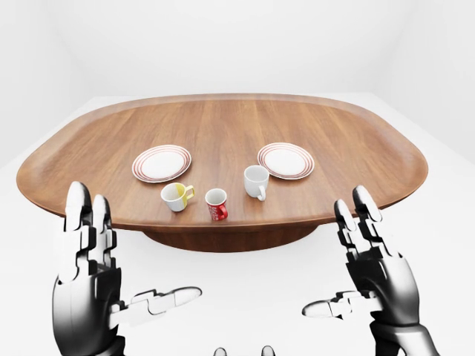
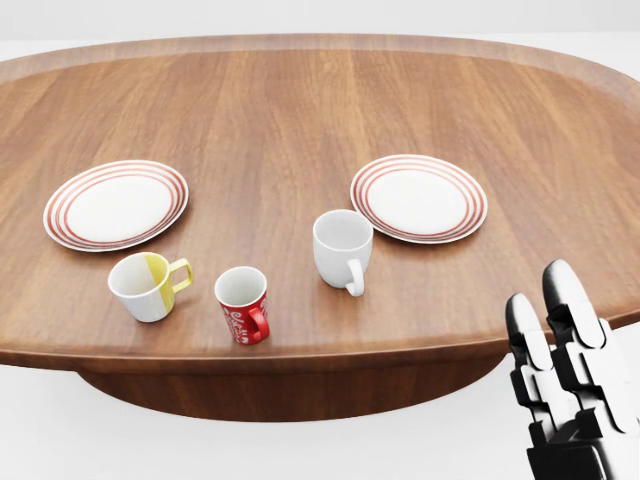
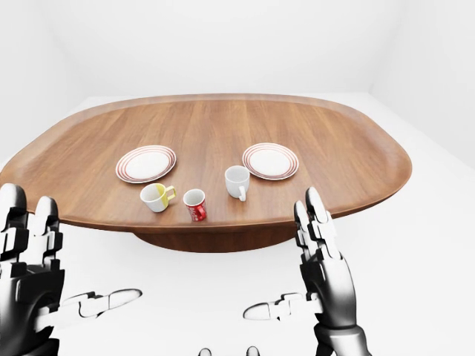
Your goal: Put the red mug on the left plate.
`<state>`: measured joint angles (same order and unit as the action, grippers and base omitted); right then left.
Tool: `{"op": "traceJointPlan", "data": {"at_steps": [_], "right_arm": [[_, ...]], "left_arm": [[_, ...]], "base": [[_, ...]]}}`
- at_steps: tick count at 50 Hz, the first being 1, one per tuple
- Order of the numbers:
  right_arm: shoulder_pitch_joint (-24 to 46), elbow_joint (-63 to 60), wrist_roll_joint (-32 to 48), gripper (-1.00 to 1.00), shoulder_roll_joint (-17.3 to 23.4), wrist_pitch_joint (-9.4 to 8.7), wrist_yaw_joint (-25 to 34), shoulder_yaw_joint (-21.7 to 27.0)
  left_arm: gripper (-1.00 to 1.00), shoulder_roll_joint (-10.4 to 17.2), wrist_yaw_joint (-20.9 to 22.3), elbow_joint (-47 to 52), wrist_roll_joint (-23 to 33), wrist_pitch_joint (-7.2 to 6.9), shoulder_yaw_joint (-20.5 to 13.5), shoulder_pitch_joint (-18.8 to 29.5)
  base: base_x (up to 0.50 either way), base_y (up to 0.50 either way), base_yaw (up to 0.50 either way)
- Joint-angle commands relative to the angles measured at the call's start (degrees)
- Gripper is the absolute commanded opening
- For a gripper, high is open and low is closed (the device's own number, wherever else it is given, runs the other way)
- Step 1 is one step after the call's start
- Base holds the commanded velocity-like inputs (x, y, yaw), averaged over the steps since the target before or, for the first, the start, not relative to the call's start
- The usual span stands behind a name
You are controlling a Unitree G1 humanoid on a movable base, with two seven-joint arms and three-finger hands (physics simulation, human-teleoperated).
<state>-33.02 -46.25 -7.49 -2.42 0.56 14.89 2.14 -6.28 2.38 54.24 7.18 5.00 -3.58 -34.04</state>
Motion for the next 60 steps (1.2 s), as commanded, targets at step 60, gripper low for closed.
{"op": "traceJointPlan", "data": {"at_steps": [60], "right_arm": [[-0.6,0.3,3.6,1.00,3.4,3.05,-2.6,-4.5]], "left_arm": [[1.00,2.2,-2.3,-0.4,1.2,0.00,2.7,-1.1]], "base": [[0.09,0.38,0.00]]}}
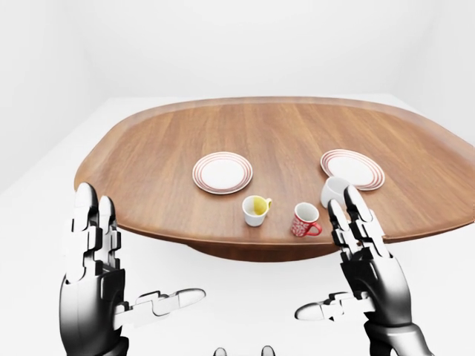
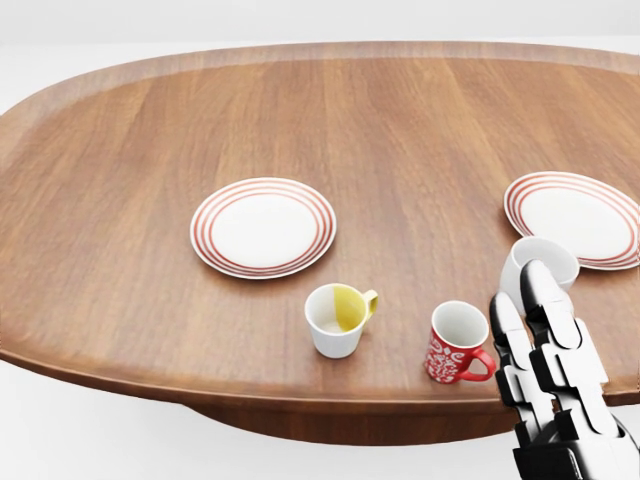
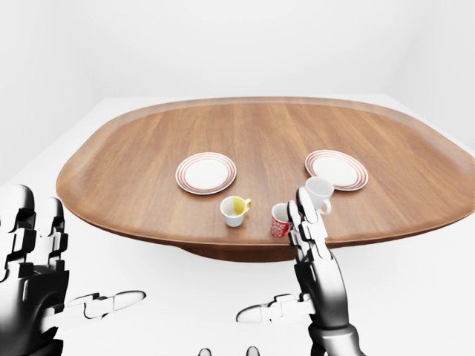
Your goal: Put the red mug on the left plate.
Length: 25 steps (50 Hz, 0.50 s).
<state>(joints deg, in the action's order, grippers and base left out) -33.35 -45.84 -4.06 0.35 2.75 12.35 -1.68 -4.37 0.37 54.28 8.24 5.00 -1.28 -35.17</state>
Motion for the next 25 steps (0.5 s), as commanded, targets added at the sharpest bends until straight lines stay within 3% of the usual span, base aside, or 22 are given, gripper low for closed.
{"op": "traceJointPlan", "data": {"at_steps": [1,14,25], "right_arm": [[-0.4,-0.2,0.3,1.00,0.6,1.03,-0.1,-0.8],[0.4,0.5,2.4,1.00,0.8,0.27,-1.6,-1.3],[0.7,0.6,1.7,1.00,1.4,-0.33,-1.6,-1.6]], "left_arm": [[1.00,0.4,-0.3,-0.2,0.1,0.00,0.4,0.0],[1.00,0.6,-0.4,-0.3,0.1,0.00,0.5,0.0],[1.00,1.1,-0.9,-0.2,0.4,0.00,1.2,-0.2]], "base": [[0.50,0.15,0.00],[0.50,0.15,0.00],[0.50,0.32,0.00]]}}
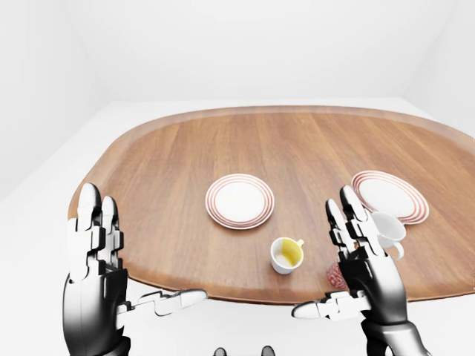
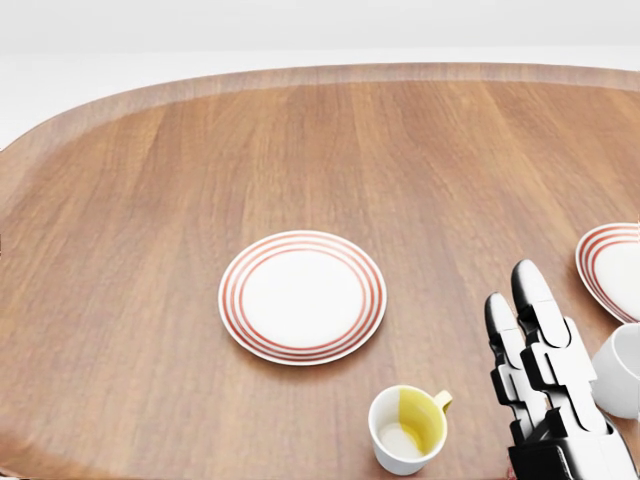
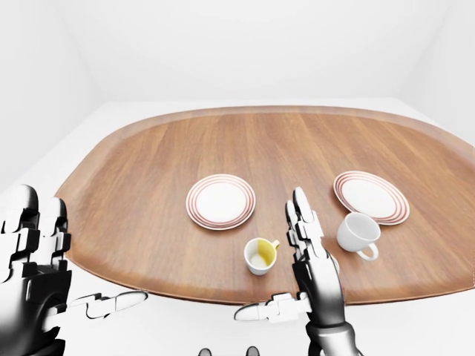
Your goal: Put the red mug on the left plate.
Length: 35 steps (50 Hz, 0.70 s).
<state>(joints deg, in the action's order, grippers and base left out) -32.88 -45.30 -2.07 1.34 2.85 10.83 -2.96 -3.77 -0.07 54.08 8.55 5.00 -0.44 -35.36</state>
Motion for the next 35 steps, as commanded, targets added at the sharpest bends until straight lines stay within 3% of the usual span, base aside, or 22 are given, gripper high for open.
{"op": "traceJointPlan", "data": {"at_steps": [1,5,16,35], "right_arm": [[0.2,0.0,-0.3,1.00,0.4,-0.43,0.0,-0.3],[-0.1,0.0,-3.4,1.00,0.5,0.42,1.6,0.0],[0.0,-0.4,-2.9,1.00,0.4,-0.03,1.5,-0.3],[-0.4,-0.5,-3.0,1.00,0.6,0.62,1.6,-0.6]], "left_arm": [[1.00,0.5,-0.4,0.0,0.1,0.00,0.4,0.0],[1.00,0.7,-0.5,0.7,0.6,0.00,1.3,-0.4],[1.00,1.3,-1.1,1.1,0.7,0.00,1.6,-0.8],[1.00,1.6,-0.9,0.2,0.1,0.00,1.8,-0.2]], "base": [[0.50,0.34,0.00],[0.50,0.30,0.00],[0.50,0.11,0.00],[0.50,-0.02,0.00]]}}
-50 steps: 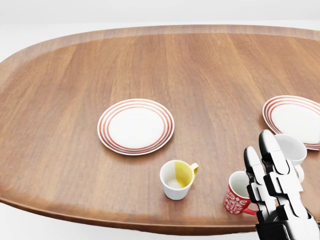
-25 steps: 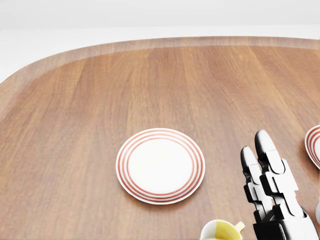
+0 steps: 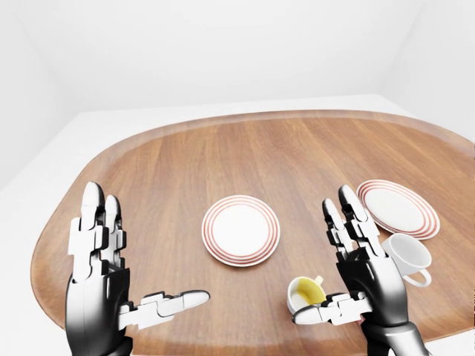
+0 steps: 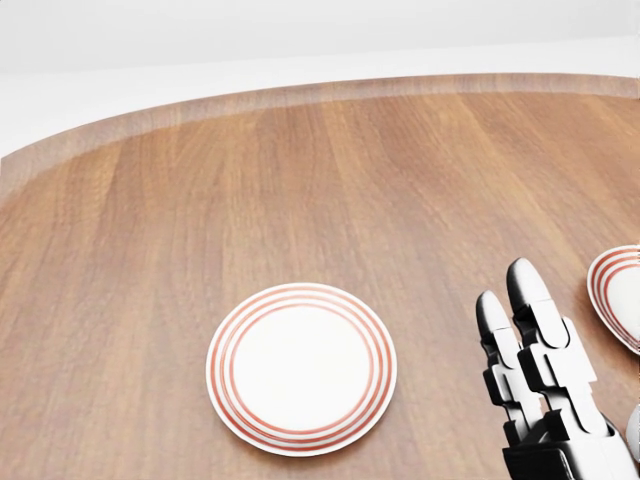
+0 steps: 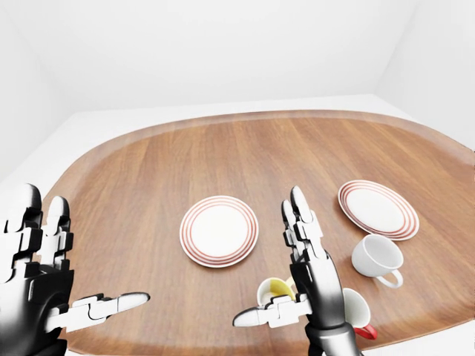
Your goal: Put the red mug on the left plate.
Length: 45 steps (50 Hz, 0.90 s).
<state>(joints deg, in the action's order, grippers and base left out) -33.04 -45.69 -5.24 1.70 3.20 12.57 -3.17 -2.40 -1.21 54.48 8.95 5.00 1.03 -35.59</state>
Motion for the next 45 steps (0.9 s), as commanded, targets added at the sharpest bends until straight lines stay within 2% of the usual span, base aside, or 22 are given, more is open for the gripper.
{"op": "traceJointPlan", "data": {"at_steps": [1,14,19,21,22,26,28,29,31,34,38,40,42,45], "right_arm": [[-0.3,-0.1,0.0,1.00,0.3,0.23,-0.1,-0.4],[0.0,0.2,0.7,1.00,0.7,0.19,-0.3,-1.0],[2.1,1.2,3.0,1.00,0.6,-2.98,-2.7,-1.3],[2.8,0.7,3.3,1.00,0.7,-6.04,-3.3,-1.7],[3.7,-0.8,6.4,1.00,0.6,-8.20,-5.2,-2.4],[7.7,-6.4,14.8,1.00,3.6,-8.20,-3.7,-5.6],[15.7,-8.7,19.0,1.00,3.7,-8.20,-0.5,-4.7],[25.0,-7.0,25.9,1.00,4.5,-8.20,1.0,-3.6],[33.0,-2.3,33.7,1.00,5.1,-8.20,3.6,-2.1],[40.4,5.4,38.5,1.00,4.8,-8.20,6.8,1.5],[43.8,12.9,42.1,1.00,5.6,-8.20,9.1,4.5],[44.3,15.0,46.3,1.00,6.7,-8.20,9.3,5.2],[44.2,15.4,52.1,1.00,8.6,-8.20,11.8,5.7],[44.3,15.5,53.0,1.00,7.7,-8.20,12.6,6.3]], "left_arm": [[1.00,0.2,0.1,-0.5,-0.3,0.00,0.2,0.3],[1.00,0.3,0.1,-0.4,-0.5,0.00,0.2,0.1],[1.00,0.3,0.0,-0.6,-0.4,0.00,0.3,0.0],[1.00,0.3,0.0,-0.6,-0.4,0.00,0.2,-0.1],[1.00,0.2,-0.2,-1.3,-0.5,0.00,0.1,-0.1],[1.00,0.5,-0.6,-2.9,0.0,0.00,0.7,0.9],[1.00,0.7,-0.9,-3.3,0.2,0.00,1.0,1.2],[1.00,0.9,-1.0,-3.3,-0.1,0.00,0.7,0.8],[1.00,0.7,-0.9,-3.3,-0.8,0.00,0.0,0.6],[1.00,0.2,-0.6,-3.7,-1.4,0.00,-0.8,1.0],[1.00,0.0,-0.5,-4.1,-1.1,0.00,-0.4,0.9],[1.00,0.0,-0.4,-4.1,-1.4,0.00,-0.8,0.9],[1.00,-0.2,-0.3,-4.0,-1.5,0.00,-1.0,0.8],[1.00,-0.3,-0.2,-4.0,-1.4,0.00,-1.0,0.8]], "base": [[0.50,-0.06,0.00],[0.50,-0.06,0.00],[0.20,-0.02,0.00],[0.00,0.00,0.00],[0.00,0.00,0.00],[0.00,0.00,0.00],[0.00,0.00,0.00],[0.00,0.00,0.00],[0.00,0.00,0.00],[0.00,0.00,0.00],[0.00,0.00,0.00],[0.00,0.00,0.00],[0.00,0.00,0.00],[0.00,0.00,0.00]]}}
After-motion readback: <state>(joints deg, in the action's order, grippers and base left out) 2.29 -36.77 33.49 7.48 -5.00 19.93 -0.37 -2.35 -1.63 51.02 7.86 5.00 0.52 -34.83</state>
